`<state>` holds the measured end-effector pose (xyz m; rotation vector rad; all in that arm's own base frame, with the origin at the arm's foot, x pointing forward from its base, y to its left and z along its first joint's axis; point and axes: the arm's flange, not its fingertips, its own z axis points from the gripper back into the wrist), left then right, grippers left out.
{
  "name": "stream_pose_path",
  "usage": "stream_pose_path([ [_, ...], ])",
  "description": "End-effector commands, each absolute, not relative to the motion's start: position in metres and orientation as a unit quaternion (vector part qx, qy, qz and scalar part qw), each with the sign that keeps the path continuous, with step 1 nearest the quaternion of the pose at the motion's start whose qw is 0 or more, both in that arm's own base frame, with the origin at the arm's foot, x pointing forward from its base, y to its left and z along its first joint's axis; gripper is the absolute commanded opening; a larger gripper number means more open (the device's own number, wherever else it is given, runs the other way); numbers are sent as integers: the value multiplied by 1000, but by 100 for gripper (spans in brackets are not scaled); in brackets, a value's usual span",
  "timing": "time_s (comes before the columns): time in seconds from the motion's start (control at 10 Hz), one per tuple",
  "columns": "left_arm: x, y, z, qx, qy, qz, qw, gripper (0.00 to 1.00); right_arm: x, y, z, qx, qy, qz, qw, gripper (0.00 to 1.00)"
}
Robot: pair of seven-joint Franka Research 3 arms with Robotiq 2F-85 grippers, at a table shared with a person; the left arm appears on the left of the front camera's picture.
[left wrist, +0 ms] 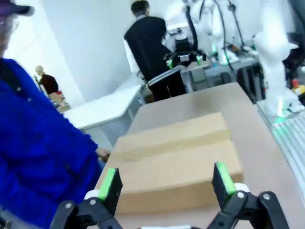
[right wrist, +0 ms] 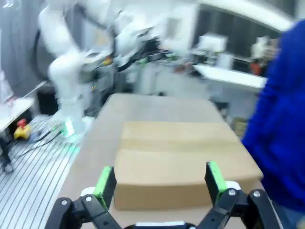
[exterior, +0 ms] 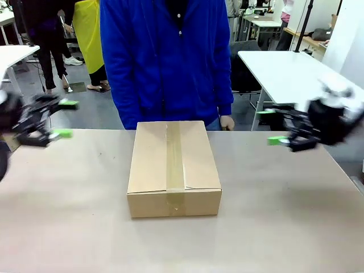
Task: Pack the gift set into the box.
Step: Press and hold the closed box until the human finishes sealing it.
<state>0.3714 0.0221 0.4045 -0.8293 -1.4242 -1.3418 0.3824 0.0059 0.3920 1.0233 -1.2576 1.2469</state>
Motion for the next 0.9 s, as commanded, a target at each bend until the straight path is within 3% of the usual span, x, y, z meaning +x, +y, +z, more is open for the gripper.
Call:
stream_pose_path([
  [0.0,347,75,347,-332,-624,-506,495,100,360,-77,352,283,-701,314,573,100],
  [0.1,371,22,404,-341,-585,-552,487,100,370,-85,337,237,-707,260,613,100],
  [0.2,371,22,404,-341,-585,-552,487,100,357,-50,368,401,-572,456,552,100],
  [0.8,371,22,404,-341,-585,-552,487,100,357,-50,368,401,-572,456,552,100],
])
